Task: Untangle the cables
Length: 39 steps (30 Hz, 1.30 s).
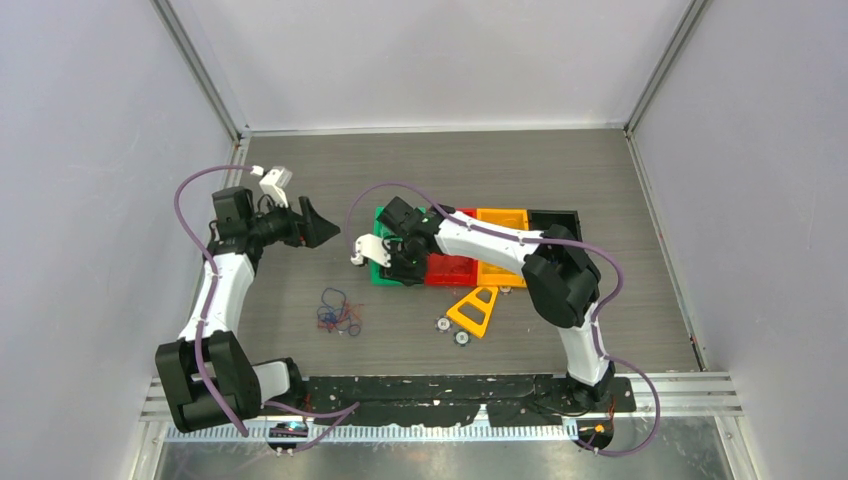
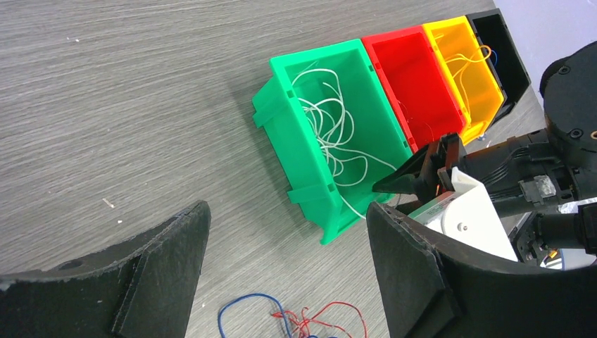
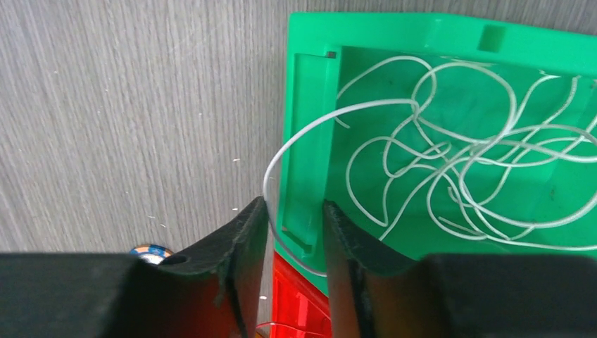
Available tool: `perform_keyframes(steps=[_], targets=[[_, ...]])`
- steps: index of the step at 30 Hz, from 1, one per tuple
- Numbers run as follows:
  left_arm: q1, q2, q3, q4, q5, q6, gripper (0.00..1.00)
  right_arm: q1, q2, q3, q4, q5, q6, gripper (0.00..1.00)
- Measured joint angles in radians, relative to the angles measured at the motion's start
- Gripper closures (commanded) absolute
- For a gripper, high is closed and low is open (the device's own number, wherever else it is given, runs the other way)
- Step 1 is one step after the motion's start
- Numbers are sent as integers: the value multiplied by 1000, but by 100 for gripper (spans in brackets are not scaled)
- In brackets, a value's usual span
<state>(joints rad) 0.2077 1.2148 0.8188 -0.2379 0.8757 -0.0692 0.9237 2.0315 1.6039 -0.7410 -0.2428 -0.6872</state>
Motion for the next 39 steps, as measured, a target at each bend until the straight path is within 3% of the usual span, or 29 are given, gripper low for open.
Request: perform_keyframes(steps=[9, 17, 30, 32, 36, 38, 39], targets=[[7, 0, 0, 0, 8, 0, 17, 0, 0, 20, 0, 6, -16, 71], [11, 3, 0, 0, 14, 0, 17, -4, 0, 82, -2, -3, -17, 94], [36, 18, 0, -53, 6, 6, 15, -59, 177, 191, 29, 58, 35, 95], [39, 18, 0, -86, 2, 24, 12, -63, 204, 191, 35, 78, 39, 89], [50, 18, 21, -200, -9, 89, 2, -61, 205, 192, 43, 89, 56, 59], [61, 18, 50, -280, -12, 151, 0, -61, 203, 192, 38, 84, 70, 41], [69, 18, 69, -324, -13, 190, 0, -61, 197, 192, 32, 79, 79, 37]])
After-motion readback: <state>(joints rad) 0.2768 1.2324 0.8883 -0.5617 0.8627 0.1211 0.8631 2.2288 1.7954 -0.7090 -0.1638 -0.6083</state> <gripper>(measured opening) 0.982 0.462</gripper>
